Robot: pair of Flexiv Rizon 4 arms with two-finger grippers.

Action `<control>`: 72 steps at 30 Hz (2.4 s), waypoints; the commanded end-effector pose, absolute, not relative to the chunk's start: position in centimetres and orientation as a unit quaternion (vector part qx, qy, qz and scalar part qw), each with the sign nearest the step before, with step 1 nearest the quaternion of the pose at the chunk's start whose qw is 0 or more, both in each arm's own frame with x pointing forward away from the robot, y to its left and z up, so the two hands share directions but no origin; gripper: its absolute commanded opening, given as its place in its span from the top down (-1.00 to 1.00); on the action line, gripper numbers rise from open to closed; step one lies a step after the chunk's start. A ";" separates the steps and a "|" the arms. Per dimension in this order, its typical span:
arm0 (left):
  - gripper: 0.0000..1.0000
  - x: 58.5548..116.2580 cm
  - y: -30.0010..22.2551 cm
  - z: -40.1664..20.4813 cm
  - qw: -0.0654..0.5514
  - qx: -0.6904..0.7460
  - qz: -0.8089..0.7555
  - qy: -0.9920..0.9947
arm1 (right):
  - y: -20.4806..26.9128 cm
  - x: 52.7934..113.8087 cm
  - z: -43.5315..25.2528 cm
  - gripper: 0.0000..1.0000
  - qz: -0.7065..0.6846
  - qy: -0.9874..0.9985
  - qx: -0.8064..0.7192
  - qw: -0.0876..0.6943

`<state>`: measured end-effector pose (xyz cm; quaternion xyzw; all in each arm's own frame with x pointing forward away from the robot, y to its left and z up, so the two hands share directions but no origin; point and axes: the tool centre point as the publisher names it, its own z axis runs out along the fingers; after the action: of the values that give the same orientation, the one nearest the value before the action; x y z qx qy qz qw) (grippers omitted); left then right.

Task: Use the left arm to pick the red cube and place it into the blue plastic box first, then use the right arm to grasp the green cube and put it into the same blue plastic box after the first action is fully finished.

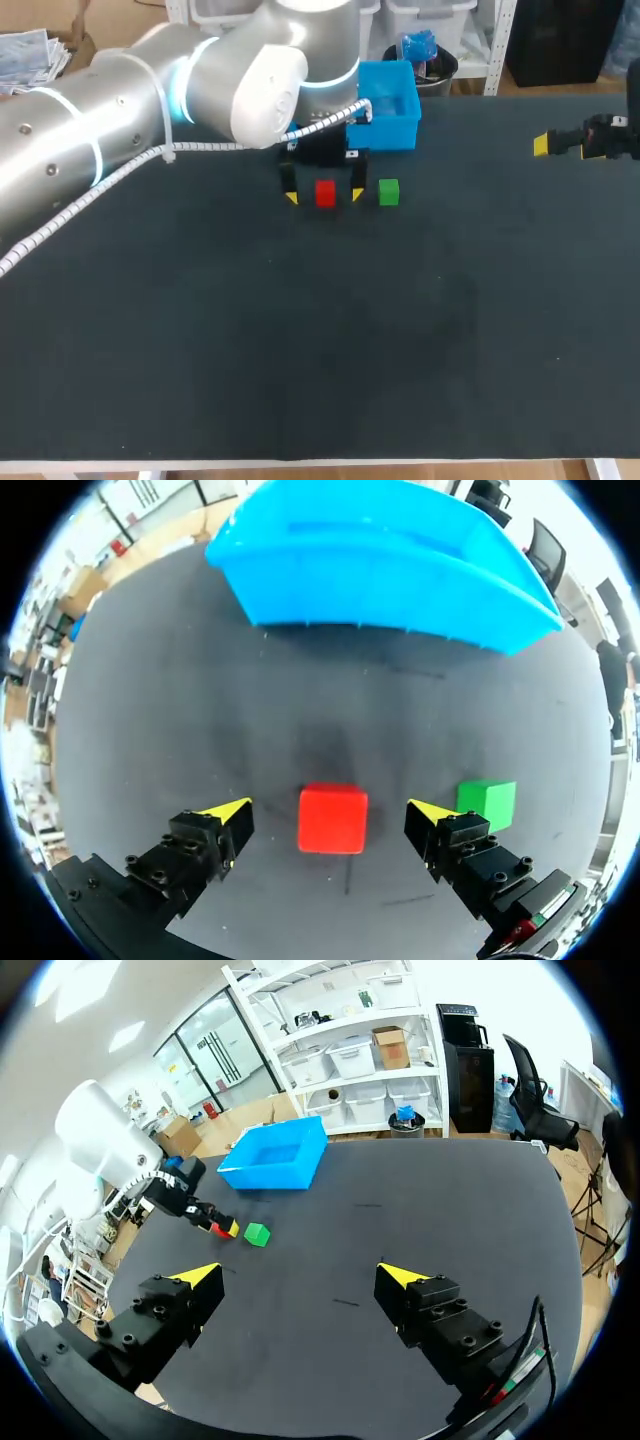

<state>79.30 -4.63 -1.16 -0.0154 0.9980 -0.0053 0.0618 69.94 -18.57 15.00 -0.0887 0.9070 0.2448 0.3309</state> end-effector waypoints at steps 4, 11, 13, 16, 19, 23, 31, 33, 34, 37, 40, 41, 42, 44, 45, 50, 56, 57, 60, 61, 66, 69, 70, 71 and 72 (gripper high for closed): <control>-1.00 79.5 -4.7 -1.5 0.059 -0.021 -0.007 0.998 | -18.5 70.0 15.0 -1.00 0.244 0.907 -0.089 0.331; -0.56 79.6 -4.5 -1.4 0.068 -0.019 -0.002 0.998 | -18.5 70.0 15.0 -1.00 0.244 0.907 -0.089 0.331; 1.00 79.6 -4.5 -1.5 0.069 -0.018 0.001 0.997 | -18.5 70.0 15.0 -1.00 0.244 0.907 -0.089 0.331; 1.00 79.6 -4.7 -1.6 0.072 -0.013 -0.002 0.997 | -18.5 70.0 15.0 -1.00 0.244 0.907 -0.089 0.331; 1.00 79.5 -4.9 -1.7 0.074 -0.012 -0.003 0.997 | -18.5 70.0 15.0 -1.00 0.244 0.907 -0.089 0.331; 1.00 79.6 -5.1 -1.8 0.075 -0.010 -0.004 0.997 | -18.5 70.0 15.0 -1.00 0.244 0.907 -0.089 0.331; 1.00 79.7 -4.9 -0.7 0.086 -0.002 0.002 0.996 | -18.5 70.0 15.0 -1.00 0.244 0.907 -0.089 0.331; 1.00 79.8 -4.7 0.1 0.089 0.001 0.003 0.996 | -18.5 70.0 15.0 -1.00 0.244 0.907 -0.089 0.331; 1.00 79.8 -4.7 0.5 0.091 0.001 0.002 0.996 | -18.5 70.0 15.0 -1.00 0.244 0.907 -0.089 0.331; 1.00 80.1 -4.4 2.9 0.105 0.010 -0.004 0.994 | -18.5 70.0 15.0 -1.00 0.244 0.907 -0.089 0.331; 1.00 80.6 -4.0 5.4 0.126 0.024 -0.010 0.992 | -18.5 70.0 15.0 -1.00 0.244 0.907 -0.089 0.331; 1.00 80.8 -4.0 6.4 0.134 0.030 -0.013 0.990 | -18.5 70.0 15.0 -1.00 0.244 0.907 -0.089 0.331; 1.00 80.9 -3.9 7.2 0.140 0.035 -0.017 0.989 | -18.5 70.0 15.0 -1.00 0.244 0.907 -0.089 0.331; 1.00 81.2 -3.6 8.6 0.150 0.047 -0.019 0.987 | -18.5 70.0 15.0 -1.00 0.244 0.907 -0.089 0.331; 1.00 81.3 -3.5 9.3 0.154 0.052 -0.019 0.987 | -18.5 70.0 15.0 -1.00 0.244 0.907 -0.089 0.331; 1.00 81.8 -2.6 12.0 0.174 0.074 -0.033 0.981 | -18.5 70.0 15.0 -1.00 0.244 0.907 -0.089 0.331; 1.00 82.0 -1.2 13.4 0.225 0.135 -0.052 0.963 | -18.5 70.0 15.0 -1.00 0.244 0.907 -0.089 0.331; 1.00 82.0 -1.0 13.4 0.232 0.142 -0.058 0.960 | -18.5 70.0 15.0 -1.00 0.244 0.907 -0.089 0.331; 1.00 81.9 -0.3 13.4 0.252 0.176 -0.072 0.949 | -18.5 70.0 15.0 -1.00 0.244 0.907 -0.089 0.331; 1.00 81.9 -0.1 13.4 0.256 0.183 -0.080 0.946 | -18.5 70.0 15.0 -1.00 0.244 0.907 -0.089 0.331; 1.00 81.6 0.5 13.6 0.280 0.218 -0.116 0.928 | -18.5 70.0 15.0 -1.00 0.244 0.907 -0.089 0.331; 1.00 81.6 0.8 13.7 0.285 0.229 -0.133 0.921 | -18.5 70.0 15.0 -1.00 0.244 0.907 -0.089 0.331; 1.00 81.6 0.8 13.8 0.287 0.234 -0.135 0.919 | -18.5 70.0 15.0 -1.00 0.244 0.907 -0.089 0.331; 1.00 81.6 0.9 13.9 0.289 0.238 -0.136 0.917 | -18.5 70.0 15.0 -1.00 0.244 0.907 -0.089 0.331; 1.00 81.6 0.9 14.0 0.291 0.238 -0.134 0.917 | -18.5 70.0 15.0 -1.00 0.244 0.907 -0.089 0.331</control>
<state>82.15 0.15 13.99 0.2312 0.9312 -0.0951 0.2653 69.94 -18.57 15.00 -0.0887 0.9070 0.2448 0.3309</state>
